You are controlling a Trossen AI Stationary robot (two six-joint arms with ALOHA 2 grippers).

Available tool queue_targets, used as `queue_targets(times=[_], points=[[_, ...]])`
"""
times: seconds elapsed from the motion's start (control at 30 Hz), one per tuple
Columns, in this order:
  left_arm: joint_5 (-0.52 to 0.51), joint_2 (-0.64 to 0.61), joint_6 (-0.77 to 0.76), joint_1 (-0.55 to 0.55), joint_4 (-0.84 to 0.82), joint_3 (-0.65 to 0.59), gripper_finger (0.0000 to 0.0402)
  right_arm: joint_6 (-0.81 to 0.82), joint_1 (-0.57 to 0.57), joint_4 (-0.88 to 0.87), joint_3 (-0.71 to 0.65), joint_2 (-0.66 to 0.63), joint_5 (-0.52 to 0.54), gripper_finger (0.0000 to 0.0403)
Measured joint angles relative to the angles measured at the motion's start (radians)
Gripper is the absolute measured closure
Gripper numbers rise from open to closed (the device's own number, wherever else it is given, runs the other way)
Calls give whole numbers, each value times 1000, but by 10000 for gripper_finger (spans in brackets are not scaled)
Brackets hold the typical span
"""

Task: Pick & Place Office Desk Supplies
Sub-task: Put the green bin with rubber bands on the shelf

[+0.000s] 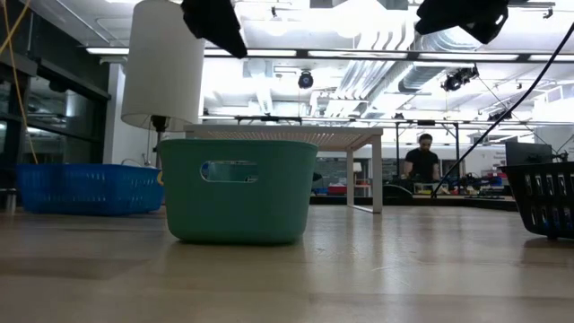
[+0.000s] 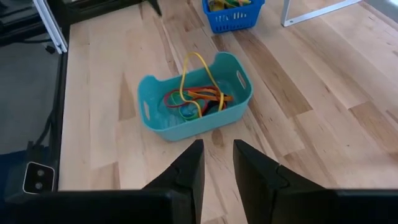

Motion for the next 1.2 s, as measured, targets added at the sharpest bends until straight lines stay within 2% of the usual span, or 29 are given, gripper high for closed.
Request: queue_targets(times=[0.33, 0.63, 1.2], points=[[-3, 146, -52, -62, -106, 122, 172, 0, 0, 11, 0, 0, 0, 330], [-3, 161, -104, -82, -113, 129, 172, 0, 0, 18, 0, 0, 0, 330], [11, 302, -130, -149, -67, 129, 172, 0, 0, 28, 0, 0, 0, 330]])
